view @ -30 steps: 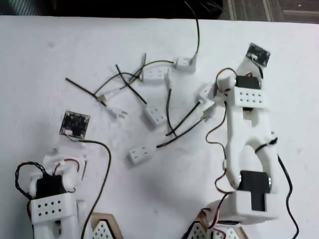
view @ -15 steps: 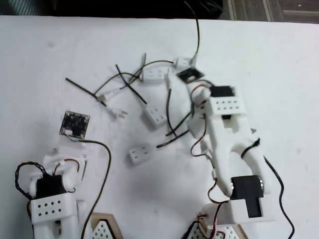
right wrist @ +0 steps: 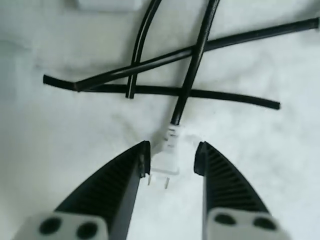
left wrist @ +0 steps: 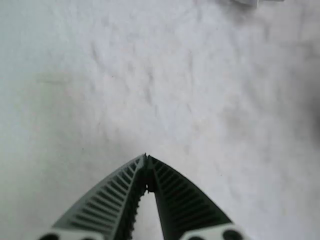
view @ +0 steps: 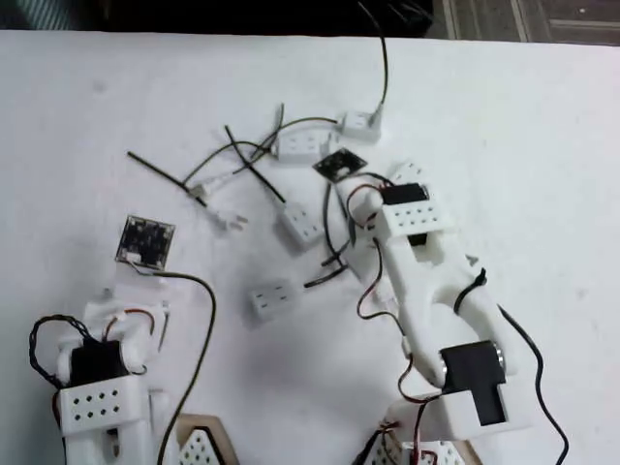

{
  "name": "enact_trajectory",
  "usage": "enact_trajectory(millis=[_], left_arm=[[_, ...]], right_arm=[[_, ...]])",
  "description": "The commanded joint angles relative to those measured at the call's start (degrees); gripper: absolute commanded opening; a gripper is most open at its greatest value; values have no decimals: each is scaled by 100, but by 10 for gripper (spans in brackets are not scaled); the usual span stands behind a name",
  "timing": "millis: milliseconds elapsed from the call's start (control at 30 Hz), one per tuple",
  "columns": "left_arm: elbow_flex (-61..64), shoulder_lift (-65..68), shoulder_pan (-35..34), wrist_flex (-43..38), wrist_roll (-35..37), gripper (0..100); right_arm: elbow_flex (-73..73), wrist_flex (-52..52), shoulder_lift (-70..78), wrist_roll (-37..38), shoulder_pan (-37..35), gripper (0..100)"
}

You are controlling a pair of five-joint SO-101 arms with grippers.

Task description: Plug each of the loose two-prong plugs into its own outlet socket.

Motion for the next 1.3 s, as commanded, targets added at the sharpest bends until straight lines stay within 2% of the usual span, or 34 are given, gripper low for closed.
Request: enact_trajectory(millis=[0,300,633,1267], left_arm=[[0,-75,-13,-18,-62,24],[0,-75,-13,-18,-62,24],[0,-75,-13,-18,-62,24],[0,-75,-13,-18,-62,24]], right_arm=[[-202,400,-268,9,4,165],[-246,400,154,44,462,163],[-264,154,892,0,444,163],[-668,347,892,0,479,163]])
